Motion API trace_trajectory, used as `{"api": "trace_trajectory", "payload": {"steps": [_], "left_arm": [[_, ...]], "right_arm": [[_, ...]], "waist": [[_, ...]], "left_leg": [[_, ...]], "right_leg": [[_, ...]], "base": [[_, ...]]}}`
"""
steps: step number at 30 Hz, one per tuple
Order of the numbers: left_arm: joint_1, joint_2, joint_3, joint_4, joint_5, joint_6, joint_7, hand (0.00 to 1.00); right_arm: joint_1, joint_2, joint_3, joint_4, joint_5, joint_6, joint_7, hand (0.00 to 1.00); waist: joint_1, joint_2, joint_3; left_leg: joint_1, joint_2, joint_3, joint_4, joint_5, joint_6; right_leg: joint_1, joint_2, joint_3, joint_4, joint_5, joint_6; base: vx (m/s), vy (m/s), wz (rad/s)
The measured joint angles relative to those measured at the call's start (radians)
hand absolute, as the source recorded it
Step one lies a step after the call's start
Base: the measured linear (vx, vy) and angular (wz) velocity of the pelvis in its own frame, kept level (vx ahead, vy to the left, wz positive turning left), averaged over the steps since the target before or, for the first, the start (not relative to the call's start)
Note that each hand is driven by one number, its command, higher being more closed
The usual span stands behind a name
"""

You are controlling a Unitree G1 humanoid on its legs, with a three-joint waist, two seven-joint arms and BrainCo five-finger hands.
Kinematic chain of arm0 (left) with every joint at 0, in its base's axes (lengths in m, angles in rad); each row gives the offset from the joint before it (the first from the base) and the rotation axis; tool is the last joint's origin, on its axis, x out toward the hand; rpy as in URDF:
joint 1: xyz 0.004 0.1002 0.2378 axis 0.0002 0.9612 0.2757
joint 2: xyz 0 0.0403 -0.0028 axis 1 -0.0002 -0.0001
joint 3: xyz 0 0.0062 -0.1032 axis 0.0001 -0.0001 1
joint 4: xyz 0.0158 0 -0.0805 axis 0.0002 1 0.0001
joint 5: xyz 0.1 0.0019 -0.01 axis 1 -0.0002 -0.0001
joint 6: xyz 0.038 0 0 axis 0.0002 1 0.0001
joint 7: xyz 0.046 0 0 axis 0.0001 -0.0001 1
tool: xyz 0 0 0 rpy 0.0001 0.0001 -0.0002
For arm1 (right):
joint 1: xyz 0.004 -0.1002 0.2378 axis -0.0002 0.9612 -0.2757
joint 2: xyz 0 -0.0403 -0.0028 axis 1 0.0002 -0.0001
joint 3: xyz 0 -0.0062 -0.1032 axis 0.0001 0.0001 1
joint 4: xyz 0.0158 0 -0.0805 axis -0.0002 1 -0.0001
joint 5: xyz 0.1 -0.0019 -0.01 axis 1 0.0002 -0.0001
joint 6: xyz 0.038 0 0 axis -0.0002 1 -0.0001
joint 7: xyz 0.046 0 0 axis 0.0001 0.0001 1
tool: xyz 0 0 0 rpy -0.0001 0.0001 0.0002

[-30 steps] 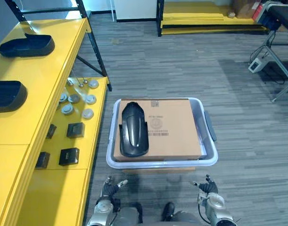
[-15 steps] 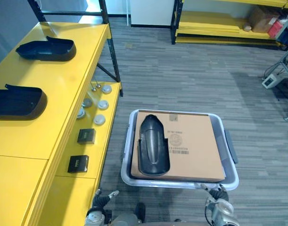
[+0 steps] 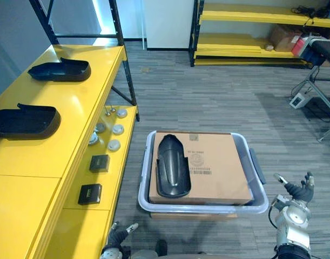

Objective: Walk over and take plastic housings, then place them on the shelf

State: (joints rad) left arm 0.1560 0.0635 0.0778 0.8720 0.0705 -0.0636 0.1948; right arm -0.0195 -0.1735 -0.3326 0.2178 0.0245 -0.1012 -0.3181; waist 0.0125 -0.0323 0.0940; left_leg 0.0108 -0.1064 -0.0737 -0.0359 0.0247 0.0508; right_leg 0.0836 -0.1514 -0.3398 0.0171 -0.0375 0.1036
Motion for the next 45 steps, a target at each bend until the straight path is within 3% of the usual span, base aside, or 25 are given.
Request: {"api": "trace_trajectory", "payload": {"steps": [7, 11, 20, 23, 26, 29, 30, 34, 45], "left_arm": [[-0.001, 0.001, -0.007, -0.004, 0.0, -0.022, -0.019, 0.0], [-0.002, 0.0, -0.009, -0.017, 0.0, -0.022, -0.019, 0.0], [-0.023, -0.001, -0.041, -0.04, -0.001, -0.023, -0.016, 0.0], [-0.024, -0.001, -0.044, -0.047, -0.004, -0.025, -0.009, 0.0], [-0.039, -0.005, -0.051, -0.046, -0.02, -0.03, 0.005, 0.0], [-0.054, -0.003, -0.074, -0.046, -0.02, -0.03, 0.015, 0.0], [-0.059, -0.003, -0.077, -0.046, -0.02, -0.03, 0.023, 0.0], [-0.067, -0.003, -0.085, -0.046, -0.022, -0.028, 0.029, 0.0], [-0.069, -0.002, -0.089, -0.041, -0.041, -0.027, 0.049, 0.0]], "right_arm": [[-0.094, 0.002, 0.201, -0.008, -0.119, -0.009, 0.082, 0.0], [-0.126, 0.013, 0.241, 0.034, -0.232, 0.007, 0.102, 0.0], [-0.334, 0.074, 0.299, 0.425, -0.385, 0.12, 0.057, 0.0], [-0.379, 0.092, 0.299, 0.492, -0.418, 0.15, 0.041, 0.0], [-0.441, 0.09, 0.299, 0.596, -0.431, 0.158, 0.029, 0.0], [-0.501, 0.104, 0.301, 0.667, -0.44, 0.176, 0.02, 0.0], [-0.528, 0.111, 0.298, 0.697, -0.449, 0.186, 0.005, 1.0], [-0.581, 0.112, 0.278, 0.747, -0.47, 0.207, -0.035, 1.0], [-0.606, 0.141, 0.266, 0.798, -0.464, 0.228, -0.026, 1.0]], "waist": [[0.011, 0.0, 0.0], [0.038, 0.001, 0.001], [0.089, 0.015, 0.034], [0.092, 0.015, 0.052], [0.113, 0.016, 0.069], [0.114, 0.016, 0.091], [0.114, 0.015, 0.101], [0.115, 0.012, 0.106], [0.115, 0.011, 0.107]], "left_leg": [[-0.025, -0.011, -0.033, 0.003, 0.013, 0.018], [-0.038, -0.016, -0.046, 0.005, 0.016, 0.022], [-0.089, -0.018, -0.074, 0.015, 0.018, 0.02], [-0.105, -0.021, -0.097, 0.015, 0.022, 0.014], [-0.121, -0.024, -0.115, 0.015, 0.031, 0.014], [-0.128, -0.026, -0.13, 0.015, 0.036, 0.009], [-0.129, -0.027, -0.133, 0.015, 0.037, 0.009], [-0.146, -0.03, -0.143, 0.014, 0.043, 0.014], [-0.14, -0.03, -0.147, 0.005, 0.045, 0.015]], "right_leg": [[-0.001, -0.004, -0.037, -0.017, 0.004, 0.005], [-0.003, -0.004, -0.046, -0.022, 0.003, 0.005], [-0.037, -0.003, -0.069, -0.019, 0.002, 0.004], [-0.045, -0.003, -0.092, -0.017, 0.0, 0.002], [-0.055, -0.003, -0.105, -0.015, -0.001, 0.0], [-0.056, -0.003, -0.121, -0.013, -0.002, -0.002], [-0.056, -0.004, -0.124, -0.013, -0.002, -0.002], [-0.073, -0.007, -0.13, -0.004, -0.005, -0.006], [-0.067, -0.008, -0.143, 0.0, -0.017, -0.011]], "base": [[0.03, 0.004, 0.17], [0.06, -0.003, 0.14], [0.0, -0.006, 0.1], [0.0, -0.012, 0.23], [0.0, -0.008, 0.19], [-0.01, -0.009, 0.16], [-0.01, -0.001, 0.08], [-0.01, 0.006, 0.07], [0.0, -0.006, 0.03]]}}
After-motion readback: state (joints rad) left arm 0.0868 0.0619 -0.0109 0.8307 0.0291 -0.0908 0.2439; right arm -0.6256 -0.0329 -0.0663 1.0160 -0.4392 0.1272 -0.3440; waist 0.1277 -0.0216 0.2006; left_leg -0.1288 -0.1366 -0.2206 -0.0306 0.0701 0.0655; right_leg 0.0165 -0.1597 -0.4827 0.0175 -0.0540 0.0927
